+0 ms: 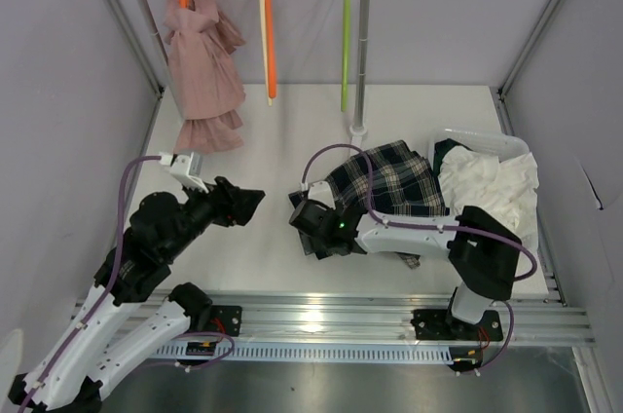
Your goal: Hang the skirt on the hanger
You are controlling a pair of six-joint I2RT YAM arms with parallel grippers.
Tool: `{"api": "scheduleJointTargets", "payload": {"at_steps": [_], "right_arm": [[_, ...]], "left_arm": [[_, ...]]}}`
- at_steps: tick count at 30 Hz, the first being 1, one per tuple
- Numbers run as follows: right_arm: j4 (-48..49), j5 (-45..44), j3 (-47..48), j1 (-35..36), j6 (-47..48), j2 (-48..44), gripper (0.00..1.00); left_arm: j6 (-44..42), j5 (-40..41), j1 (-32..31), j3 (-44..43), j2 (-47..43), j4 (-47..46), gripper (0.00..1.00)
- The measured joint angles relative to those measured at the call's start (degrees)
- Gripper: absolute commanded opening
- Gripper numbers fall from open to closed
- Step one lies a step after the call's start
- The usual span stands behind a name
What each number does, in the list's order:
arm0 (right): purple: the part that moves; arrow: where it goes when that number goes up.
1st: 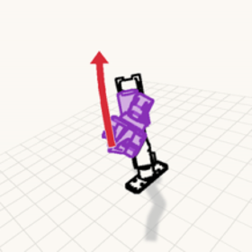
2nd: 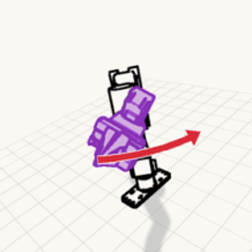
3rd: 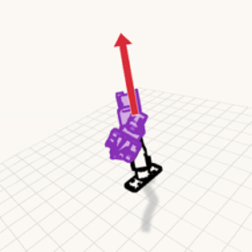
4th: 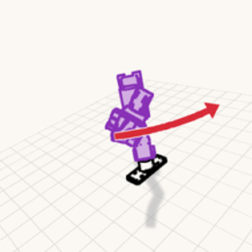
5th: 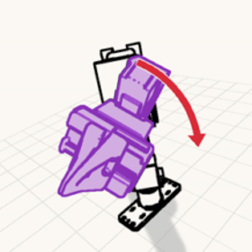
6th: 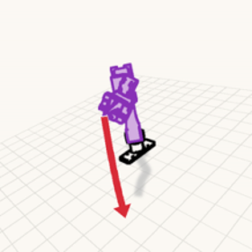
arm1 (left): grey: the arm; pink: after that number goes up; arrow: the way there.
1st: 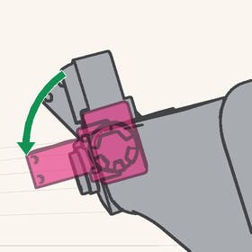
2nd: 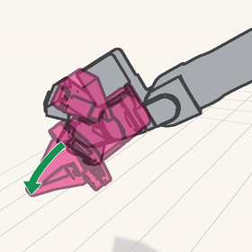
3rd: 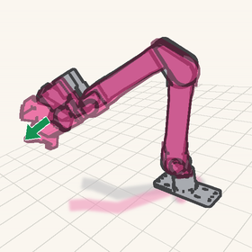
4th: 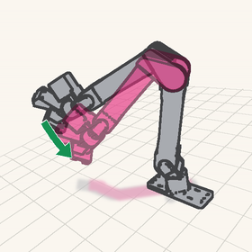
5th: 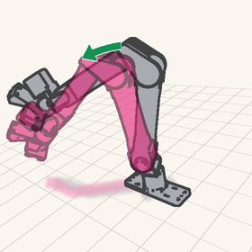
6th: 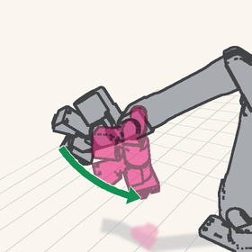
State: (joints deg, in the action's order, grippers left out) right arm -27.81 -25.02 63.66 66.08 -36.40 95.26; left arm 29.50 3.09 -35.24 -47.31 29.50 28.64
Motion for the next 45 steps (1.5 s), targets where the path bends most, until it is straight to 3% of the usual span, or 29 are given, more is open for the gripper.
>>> {"api": "scheduleJointTargets", "payload": {"at_steps": [4,7,8,11,17,31,38,45], "right_arm": [[0.9,0.7,0.0,0.6,0.0,3.8,0.65],[1.3,0.9,0.0,0.8,-0.1,4.8,0.51],[1.4,0.9,0.0,0.8,-0.2,4.8,0.40],[1.8,0.9,0.0,0.8,-0.4,4.8,0.23],[1.0,0.8,0.5,0.8,-0.3,4.2,0.03],[-3.8,1.7,6.2,-3.7,0.3,-8.3,0.00],[-6.4,2.3,8.5,-4.9,1.6,-10.4,0.00],[-7.5,3.1,8.8,-5.8,2.4,-11.2,0.00]], "left_arm": [[0.0,0.7,0.0,-0.1,0.0,1.4,0.76],[0.0,0.9,0.0,0.0,0.0,2.0,0.76],[0.0,0.8,0.0,0.0,0.0,2.0,0.76],[0.1,0.8,0.0,0.6,0.0,2.0,0.76],[1.1,0.5,0.0,4.5,-0.1,0.6,0.75],[15.0,-4.6,0.0,28.2,0.8,-11.4,0.69],[18.5,-5.9,-2.1,34.1,10.7,-23.4,0.70],[19.1,-6.2,-5.7,34.4,23.8,-34.8,0.69]]}}
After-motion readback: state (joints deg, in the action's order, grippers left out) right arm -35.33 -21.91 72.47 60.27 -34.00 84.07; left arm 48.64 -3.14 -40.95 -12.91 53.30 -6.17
